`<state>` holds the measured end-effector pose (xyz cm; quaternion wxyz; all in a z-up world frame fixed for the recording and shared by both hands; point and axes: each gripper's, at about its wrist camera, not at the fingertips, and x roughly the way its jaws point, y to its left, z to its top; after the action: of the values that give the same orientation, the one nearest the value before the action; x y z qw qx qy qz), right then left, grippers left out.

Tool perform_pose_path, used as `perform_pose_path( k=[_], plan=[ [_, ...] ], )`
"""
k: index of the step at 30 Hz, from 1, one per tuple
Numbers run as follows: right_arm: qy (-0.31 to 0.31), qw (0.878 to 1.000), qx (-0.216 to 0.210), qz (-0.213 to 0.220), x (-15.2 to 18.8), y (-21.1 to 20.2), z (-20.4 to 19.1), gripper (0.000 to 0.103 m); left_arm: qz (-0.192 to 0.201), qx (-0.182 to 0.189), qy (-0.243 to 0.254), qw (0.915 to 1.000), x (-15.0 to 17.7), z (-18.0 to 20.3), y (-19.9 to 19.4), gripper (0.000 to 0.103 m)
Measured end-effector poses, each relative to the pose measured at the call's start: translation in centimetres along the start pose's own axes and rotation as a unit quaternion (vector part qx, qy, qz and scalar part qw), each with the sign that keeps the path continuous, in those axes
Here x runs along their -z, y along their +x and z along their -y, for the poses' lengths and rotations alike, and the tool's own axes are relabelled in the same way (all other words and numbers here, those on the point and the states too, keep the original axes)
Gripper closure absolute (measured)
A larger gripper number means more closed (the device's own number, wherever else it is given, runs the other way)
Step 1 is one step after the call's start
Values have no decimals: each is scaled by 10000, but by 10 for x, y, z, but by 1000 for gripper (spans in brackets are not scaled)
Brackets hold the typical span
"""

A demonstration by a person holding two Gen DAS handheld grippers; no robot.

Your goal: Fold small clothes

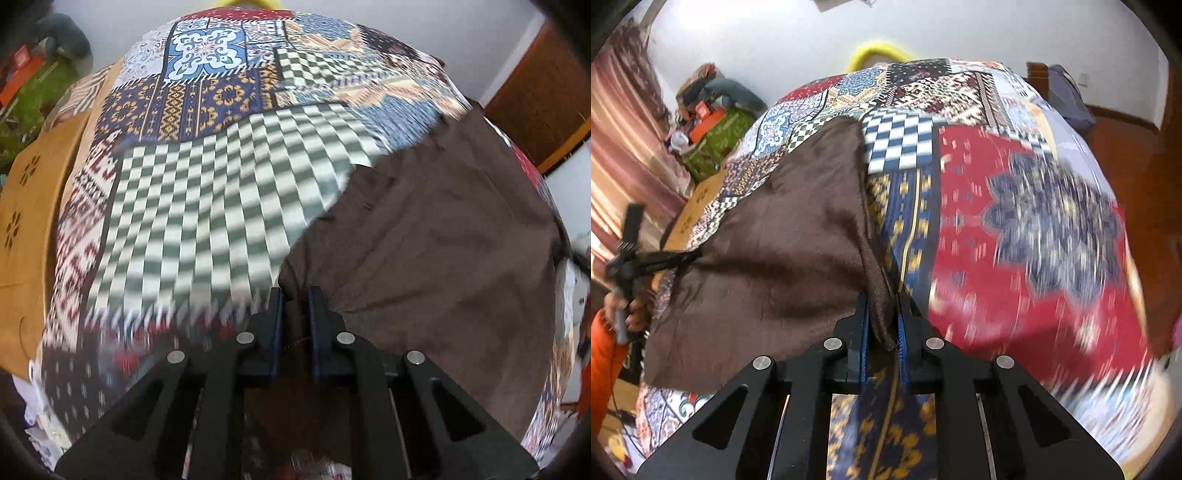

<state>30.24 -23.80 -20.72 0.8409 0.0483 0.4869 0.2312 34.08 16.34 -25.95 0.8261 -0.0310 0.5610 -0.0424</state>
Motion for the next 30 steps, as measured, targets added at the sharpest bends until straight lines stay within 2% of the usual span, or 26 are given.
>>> perform_pose_path(
  k=[7,10,11,12,14,18,20,23,26,30],
  plan=[
    [-558,9966,602,-98,-55,15,-5,90,-227,242,-232,9992,54,29,-15,92],
    [-394,9966,726,-61,-59,8,-8,80,-185,335,-312,9988,72,44,-27,92],
    [-361,9969,699,-23,-59,3,-9,73,-187,373,-359,9985,78,47,-31,92],
    [-349,9975,621,18,-53,-5,-12,65,-182,381,-375,9984,84,50,-35,92],
    [-386,9980,490,59,-39,-16,-21,58,-197,424,-395,9981,94,56,-42,92],
    [-450,9987,211,-123,-9,-33,-40,57,-259,670,-478,9963,115,68,-56,92],
    [-440,9986,54,-280,14,-40,-50,57,-231,675,-405,9966,126,77,-64,92],
    [-498,9971,-174,-541,47,-46,-66,57,-38,466,-202,9987,137,86,-75,92],
    [-521,9948,-373,-787,74,-45,-81,57,320,21,-30,9995,144,84,-86,87],
    [-461,9910,-781,-987,106,-35,-96,55,444,-243,-205,9985,150,67,-98,86]
  ],
)
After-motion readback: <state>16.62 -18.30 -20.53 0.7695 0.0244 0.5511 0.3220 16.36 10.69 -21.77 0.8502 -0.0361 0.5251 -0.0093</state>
